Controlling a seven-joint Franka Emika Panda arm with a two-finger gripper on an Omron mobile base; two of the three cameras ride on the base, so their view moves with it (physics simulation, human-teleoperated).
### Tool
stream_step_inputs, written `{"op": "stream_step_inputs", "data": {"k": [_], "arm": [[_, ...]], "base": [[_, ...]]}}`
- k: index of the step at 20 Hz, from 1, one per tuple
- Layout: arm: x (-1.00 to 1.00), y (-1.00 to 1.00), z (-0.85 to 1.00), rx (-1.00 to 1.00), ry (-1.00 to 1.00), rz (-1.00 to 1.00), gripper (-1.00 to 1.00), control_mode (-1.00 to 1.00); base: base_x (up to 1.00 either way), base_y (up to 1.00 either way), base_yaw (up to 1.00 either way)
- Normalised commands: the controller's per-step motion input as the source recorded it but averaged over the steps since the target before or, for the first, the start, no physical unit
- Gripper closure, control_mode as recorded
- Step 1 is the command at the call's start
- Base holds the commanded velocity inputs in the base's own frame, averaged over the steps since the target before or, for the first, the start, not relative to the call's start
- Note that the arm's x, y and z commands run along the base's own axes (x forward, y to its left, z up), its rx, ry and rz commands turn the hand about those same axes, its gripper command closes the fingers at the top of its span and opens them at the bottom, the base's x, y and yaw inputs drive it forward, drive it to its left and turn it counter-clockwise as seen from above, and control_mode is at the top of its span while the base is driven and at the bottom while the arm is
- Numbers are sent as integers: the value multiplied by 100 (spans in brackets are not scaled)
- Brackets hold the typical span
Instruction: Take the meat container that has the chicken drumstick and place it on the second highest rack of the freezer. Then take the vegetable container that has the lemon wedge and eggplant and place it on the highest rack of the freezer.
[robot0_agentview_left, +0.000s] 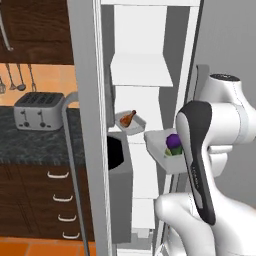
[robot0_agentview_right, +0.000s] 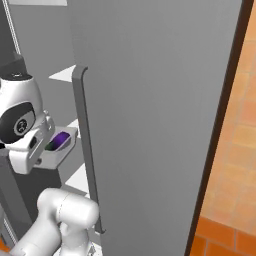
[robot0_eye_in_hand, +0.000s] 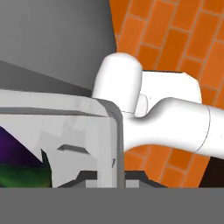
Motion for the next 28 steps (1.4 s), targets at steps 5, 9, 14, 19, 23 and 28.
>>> {"op": "stream_step_inputs", "data": {"k": [5, 9, 14, 19, 23, 28], "arm": [[0, 0, 0, 0, 0, 0, 100, 100], [0, 0, 0, 0, 0, 0, 100, 100], [0, 0, 0, 0, 0, 0, 100, 100], [-8, 0, 38, 0, -14, 0, 100, -100], [-20, 0, 84, 0, -37, 0, 100, -100], [0, 1, 79, 0, -27, 0, 100, -100]], "base": [[40, 20, 0], [9, 29, 9], [4, 35, 6], [0, 3, 0], [0, 0, 0], [0, 0, 0]]}}
